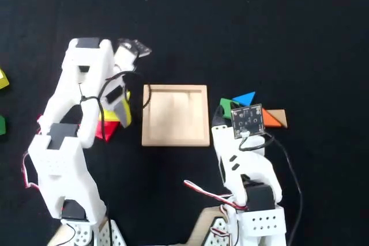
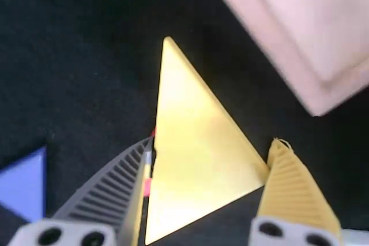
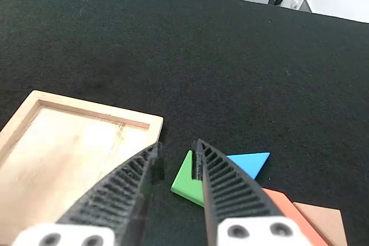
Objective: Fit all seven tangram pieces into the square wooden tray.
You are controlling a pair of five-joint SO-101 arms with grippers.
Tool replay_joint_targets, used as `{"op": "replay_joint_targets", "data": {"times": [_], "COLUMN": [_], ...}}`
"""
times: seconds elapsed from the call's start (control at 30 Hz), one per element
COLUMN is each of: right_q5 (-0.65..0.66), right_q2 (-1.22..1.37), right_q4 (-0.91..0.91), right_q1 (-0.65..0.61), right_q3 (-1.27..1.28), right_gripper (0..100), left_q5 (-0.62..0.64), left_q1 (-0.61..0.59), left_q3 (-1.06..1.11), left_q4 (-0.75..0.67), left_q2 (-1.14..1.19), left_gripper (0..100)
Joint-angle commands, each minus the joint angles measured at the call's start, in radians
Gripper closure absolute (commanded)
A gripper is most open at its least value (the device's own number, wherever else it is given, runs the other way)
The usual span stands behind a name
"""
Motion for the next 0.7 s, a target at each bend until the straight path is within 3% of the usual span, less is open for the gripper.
{"op": "replay_joint_targets", "data": {"times": [0.0,0.4,0.67], "right_q5": [0.011,0.011,0.005], "right_q2": [-0.082,-0.090,-0.090], "right_q4": [0.003,0.006,-0.020], "right_q1": [-0.015,-0.009,0.058], "right_q3": [-0.004,-0.004,-0.004], "right_gripper": [90.0,90.0,90.2], "left_q5": [0.189,0.740,0.919], "left_q1": [0.081,0.145,0.312], "left_q3": [-0.093,-0.058,0.145], "left_q4": [0.071,0.069,-0.089], "left_q2": [-0.143,-0.250,-0.256], "left_gripper": [88,88,88]}}
